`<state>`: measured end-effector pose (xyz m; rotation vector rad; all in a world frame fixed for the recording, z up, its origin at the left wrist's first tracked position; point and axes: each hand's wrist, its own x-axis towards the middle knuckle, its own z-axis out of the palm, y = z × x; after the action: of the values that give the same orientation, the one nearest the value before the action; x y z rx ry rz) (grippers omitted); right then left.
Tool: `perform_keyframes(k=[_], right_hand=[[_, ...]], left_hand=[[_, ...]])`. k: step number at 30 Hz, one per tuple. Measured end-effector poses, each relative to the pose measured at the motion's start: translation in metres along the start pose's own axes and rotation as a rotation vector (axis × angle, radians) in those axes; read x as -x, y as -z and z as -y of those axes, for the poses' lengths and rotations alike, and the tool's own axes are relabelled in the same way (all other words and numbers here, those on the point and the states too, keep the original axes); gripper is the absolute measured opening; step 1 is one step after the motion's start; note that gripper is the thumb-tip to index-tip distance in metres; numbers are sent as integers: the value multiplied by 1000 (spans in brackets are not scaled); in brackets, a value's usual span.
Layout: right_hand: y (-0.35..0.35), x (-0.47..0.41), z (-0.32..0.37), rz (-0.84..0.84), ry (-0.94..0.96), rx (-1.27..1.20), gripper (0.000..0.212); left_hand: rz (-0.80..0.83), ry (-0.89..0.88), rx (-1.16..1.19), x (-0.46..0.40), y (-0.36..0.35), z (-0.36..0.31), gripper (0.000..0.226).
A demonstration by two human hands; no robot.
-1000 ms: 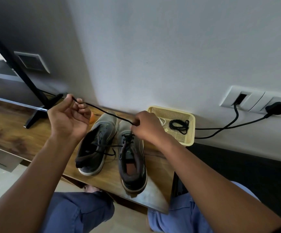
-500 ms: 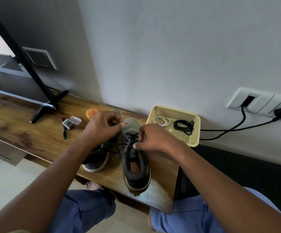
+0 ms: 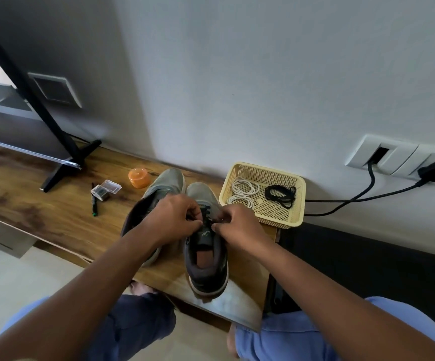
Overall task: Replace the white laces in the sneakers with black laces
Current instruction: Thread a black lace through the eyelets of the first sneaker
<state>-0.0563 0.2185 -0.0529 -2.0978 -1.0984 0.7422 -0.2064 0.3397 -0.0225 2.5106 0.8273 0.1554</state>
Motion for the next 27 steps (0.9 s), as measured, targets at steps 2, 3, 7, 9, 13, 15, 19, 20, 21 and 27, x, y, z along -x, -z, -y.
perform_keyframes(k=[2, 3, 7, 9, 13, 15, 19, 20, 21, 27], right_hand=[[2, -2, -3, 22, -136, -144, 4], [2, -3, -4, 30, -202, -211, 7], [3, -6, -4, 54, -365, -417, 15], [5, -5, -3, 57, -403, -493, 17], [10, -5, -3, 97, -426, -559, 18], [10, -5, -3, 107, -423, -562, 16], [9, -5, -2, 122, -415, -578, 15], [9, -5, -2, 123, -411, -579, 15], [9, -5, -2, 123, -407, -577, 15], [9, -5, -4, 124, -374, -564, 14]], left_hand=[[2, 17, -20, 0, -2, -2, 1], [3, 25, -32, 0, -3, -3, 1], [-24, 48, -5, 0, -8, -4, 2], [-49, 63, 47, 0, -11, -4, 4], [-76, 73, 103, 1, -19, -4, 7], [-98, 60, 72, 1, -23, -6, 7], [-144, 63, 34, 3, -30, -8, 9], [-151, 65, 30, 3, -32, -9, 9], [-157, 68, 27, 2, -32, -9, 9], [-174, 96, 36, 1, -36, -10, 9]])
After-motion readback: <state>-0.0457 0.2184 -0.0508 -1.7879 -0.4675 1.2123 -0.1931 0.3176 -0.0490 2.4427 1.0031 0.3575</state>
